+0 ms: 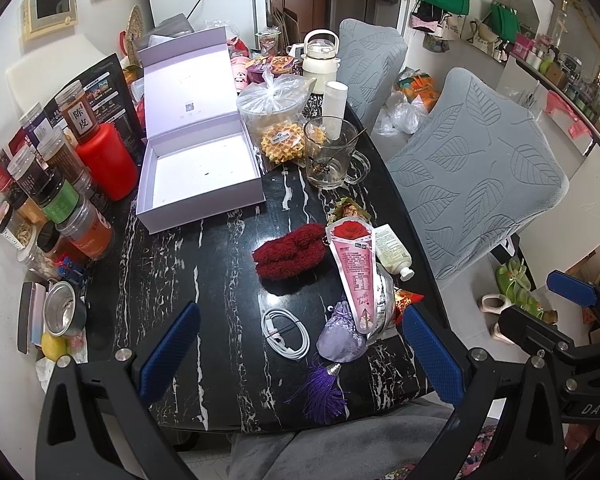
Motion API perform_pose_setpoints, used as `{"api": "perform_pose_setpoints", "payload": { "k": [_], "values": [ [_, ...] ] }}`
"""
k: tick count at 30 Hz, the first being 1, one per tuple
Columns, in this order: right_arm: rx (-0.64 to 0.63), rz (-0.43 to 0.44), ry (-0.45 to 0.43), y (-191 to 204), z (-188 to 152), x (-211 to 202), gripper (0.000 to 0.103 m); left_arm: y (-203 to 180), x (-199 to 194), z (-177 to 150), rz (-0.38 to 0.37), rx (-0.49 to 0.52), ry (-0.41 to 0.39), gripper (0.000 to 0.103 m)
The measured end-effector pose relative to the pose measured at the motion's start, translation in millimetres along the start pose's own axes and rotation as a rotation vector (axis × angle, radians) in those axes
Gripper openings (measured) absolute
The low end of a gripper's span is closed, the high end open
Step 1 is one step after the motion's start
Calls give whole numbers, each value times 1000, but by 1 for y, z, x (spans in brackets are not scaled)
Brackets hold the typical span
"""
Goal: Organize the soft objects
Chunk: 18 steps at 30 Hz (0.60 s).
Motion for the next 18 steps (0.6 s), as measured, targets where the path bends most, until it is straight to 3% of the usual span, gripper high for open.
{"api": "perform_pose_setpoints", "payload": {
  "k": [18],
  "values": [
    [20, 68, 71, 18, -16, 18, 103, 11, 9, -9, -7, -11, 56, 103]
  ]
}}
Point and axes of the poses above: each gripper's, at about its wrist camera, not at the fingertips, and x roughly the way its jaws point, y to its left, z to its top, the point moved 3 cm from there along x, roughly the way its jaws point, and after that the axes turned 13 degrees about -x, right-handed, at the moved point
